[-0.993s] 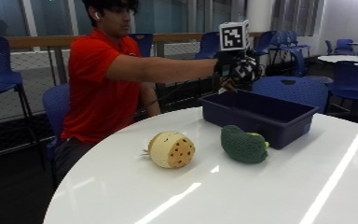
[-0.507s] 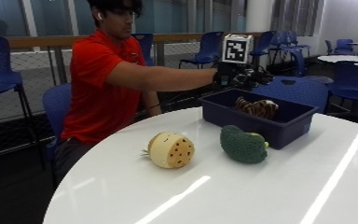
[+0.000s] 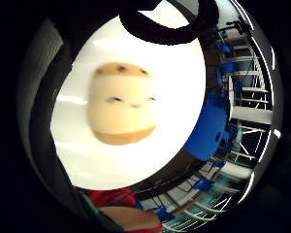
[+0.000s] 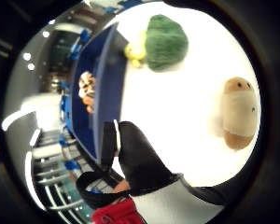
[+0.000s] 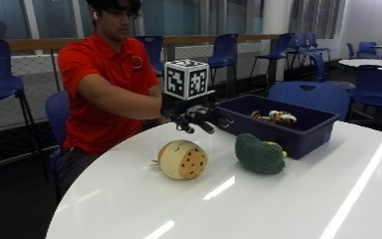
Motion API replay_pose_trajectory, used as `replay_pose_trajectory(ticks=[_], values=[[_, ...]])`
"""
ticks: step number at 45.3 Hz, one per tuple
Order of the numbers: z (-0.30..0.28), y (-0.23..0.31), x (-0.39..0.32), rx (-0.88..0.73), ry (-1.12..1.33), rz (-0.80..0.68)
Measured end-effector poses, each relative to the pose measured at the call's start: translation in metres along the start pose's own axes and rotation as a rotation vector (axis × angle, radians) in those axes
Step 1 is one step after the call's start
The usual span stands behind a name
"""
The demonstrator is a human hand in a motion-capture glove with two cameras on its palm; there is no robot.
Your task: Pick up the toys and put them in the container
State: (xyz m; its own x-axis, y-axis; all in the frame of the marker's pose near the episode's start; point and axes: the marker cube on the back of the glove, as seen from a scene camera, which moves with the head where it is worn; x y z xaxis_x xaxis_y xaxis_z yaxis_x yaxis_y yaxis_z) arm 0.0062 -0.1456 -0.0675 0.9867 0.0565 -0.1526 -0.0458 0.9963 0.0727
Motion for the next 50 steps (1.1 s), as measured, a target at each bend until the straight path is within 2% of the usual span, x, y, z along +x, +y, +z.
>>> replay_pose_trajectory(ticks=[11, 27, 41, 50], values=[[0.03, 0.01, 0.056, -0.045, 0.025, 0.098], [0.075, 0.0, 0.079, -0.139, 0.018, 0.166], [0.074, -0.011, 0.081, 0.046, 0.011, 0.152], [0.052, -0.022, 0.094, 0.003, -0.014, 0.177]])
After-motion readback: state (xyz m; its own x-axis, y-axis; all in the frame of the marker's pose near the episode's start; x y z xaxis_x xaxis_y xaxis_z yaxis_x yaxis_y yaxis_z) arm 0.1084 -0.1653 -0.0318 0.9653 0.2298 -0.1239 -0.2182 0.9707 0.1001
